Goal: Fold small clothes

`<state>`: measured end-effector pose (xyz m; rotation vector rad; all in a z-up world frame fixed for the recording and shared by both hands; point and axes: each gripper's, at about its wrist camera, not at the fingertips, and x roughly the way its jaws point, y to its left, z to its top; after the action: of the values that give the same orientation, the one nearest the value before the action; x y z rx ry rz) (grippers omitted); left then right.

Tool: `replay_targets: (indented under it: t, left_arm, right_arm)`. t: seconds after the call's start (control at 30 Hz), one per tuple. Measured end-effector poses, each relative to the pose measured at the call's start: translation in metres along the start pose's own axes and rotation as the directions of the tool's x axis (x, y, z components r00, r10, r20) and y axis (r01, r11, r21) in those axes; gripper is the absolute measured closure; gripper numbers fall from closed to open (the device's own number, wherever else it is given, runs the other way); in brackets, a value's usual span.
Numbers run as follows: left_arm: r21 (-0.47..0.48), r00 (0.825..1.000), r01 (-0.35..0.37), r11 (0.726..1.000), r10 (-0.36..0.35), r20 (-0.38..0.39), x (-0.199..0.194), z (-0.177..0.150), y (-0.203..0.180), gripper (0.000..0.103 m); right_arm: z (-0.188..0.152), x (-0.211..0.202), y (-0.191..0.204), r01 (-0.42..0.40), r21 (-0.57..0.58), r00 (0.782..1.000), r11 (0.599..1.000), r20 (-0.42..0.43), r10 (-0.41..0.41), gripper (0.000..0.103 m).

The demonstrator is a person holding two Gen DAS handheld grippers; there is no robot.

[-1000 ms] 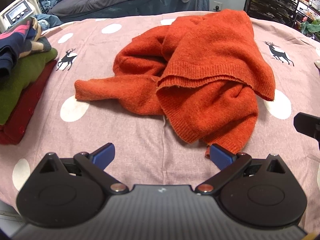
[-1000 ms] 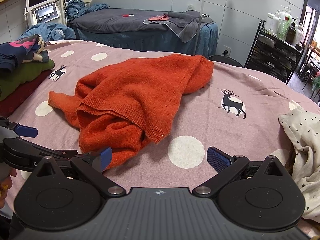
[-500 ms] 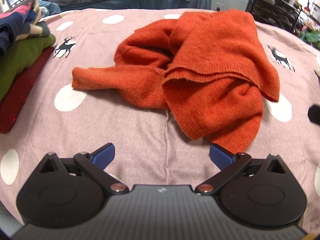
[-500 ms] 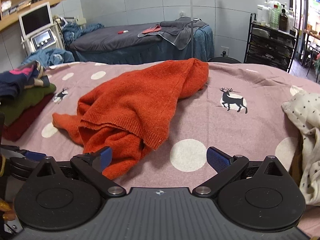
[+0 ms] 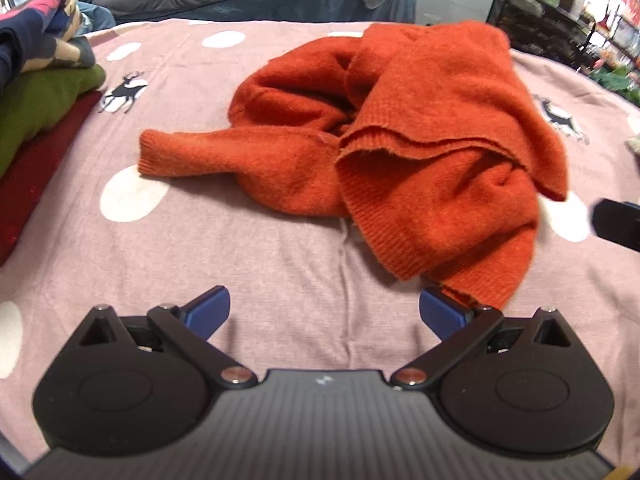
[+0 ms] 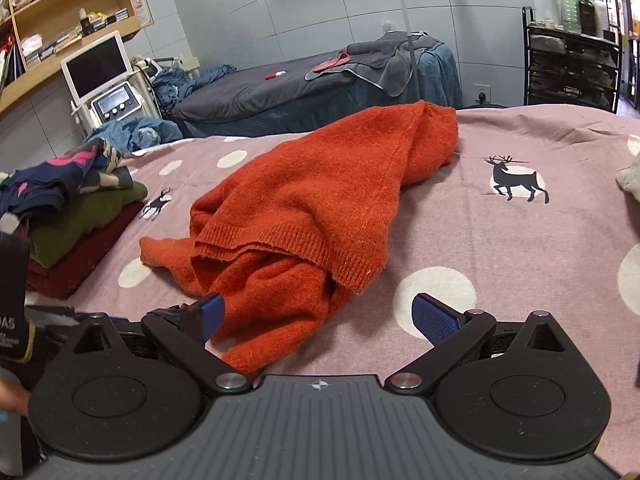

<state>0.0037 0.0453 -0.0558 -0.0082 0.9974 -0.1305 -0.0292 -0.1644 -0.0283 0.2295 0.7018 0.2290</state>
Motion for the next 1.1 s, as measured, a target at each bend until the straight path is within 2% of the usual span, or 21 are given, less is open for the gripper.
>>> replay_targets:
  t: [0.17, 0.43, 0.7, 0.73, 0.77, 0.8, 0.83, 0.87, 0.9, 0.93, 1.1]
  left_arm:
    - [-0.057, 1.000, 0.015, 0.998, -0.015, -0.003, -0.001, 0.003, 0.005, 0.000]
    - [-0.024, 1.000, -0.020, 1.000, 0.020, 0.012, -0.006, 0.008, 0.003, 0.000]
    - [-0.027, 1.000, -0.017, 0.999, 0.016, -0.019, -0.002, 0.005, 0.006, 0.000]
    - [-0.026, 1.000, -0.017, 1.000, 0.016, -0.023, -0.002, 0.004, 0.005, 0.000]
    - [-0.026, 0.999, -0.016, 1.000, 0.015, -0.028, -0.001, 0.004, 0.005, 0.000]
    - [-0.028, 0.999, -0.015, 0.999, 0.014, -0.032, 0.000, 0.003, 0.005, 0.000]
    - [-0.030, 0.999, -0.013, 0.999, 0.012, -0.037, 0.000, 0.002, 0.005, 0.000]
    - [-0.033, 0.999, -0.008, 0.999, 0.007, -0.041, 0.001, 0.001, 0.005, 0.000]
    - [-0.036, 0.999, -0.006, 0.999, 0.005, -0.043, 0.002, 0.000, 0.005, 0.000]
    - [-0.039, 0.999, -0.006, 0.999, 0.004, -0.046, 0.003, -0.001, 0.006, 0.000]
    - [-0.055, 0.998, 0.002, 0.998, -0.005, -0.057, 0.005, -0.002, 0.005, 0.000]
  right_arm:
    - [0.007, 0.013, 0.000, 0.011, -0.001, 1.000, 1.000, -0.015, -0.011, 0.000]
    - [0.019, 0.032, 0.005, 0.048, -0.034, 0.998, 0.998, -0.049, -0.049, 0.000]
    - [0.024, 0.058, -0.008, 0.011, 0.087, 0.998, 0.996, -0.056, -0.006, 0.000]
    - [0.023, 0.060, -0.008, 0.005, 0.100, 0.998, 0.995, -0.058, 0.001, 0.009]
    - [0.023, 0.062, -0.010, 0.001, 0.118, 0.998, 0.993, -0.063, 0.006, 0.025]
    - [0.022, 0.064, -0.011, -0.007, 0.144, 0.998, 0.990, -0.069, 0.017, 0.030]
    - [0.020, 0.065, -0.014, -0.022, 0.170, 0.997, 0.985, -0.070, 0.034, 0.041]
    - [0.019, 0.063, -0.014, -0.038, 0.188, 0.997, 0.982, -0.064, 0.051, 0.058]
    - [0.018, 0.059, -0.014, -0.046, 0.192, 0.997, 0.980, -0.049, 0.057, 0.067]
    - [0.017, 0.054, -0.013, -0.044, 0.183, 0.998, 0.982, -0.030, 0.051, 0.081]
    - [0.016, 0.010, -0.018, -0.063, 0.148, 0.994, 0.987, 0.092, 0.050, 0.088]
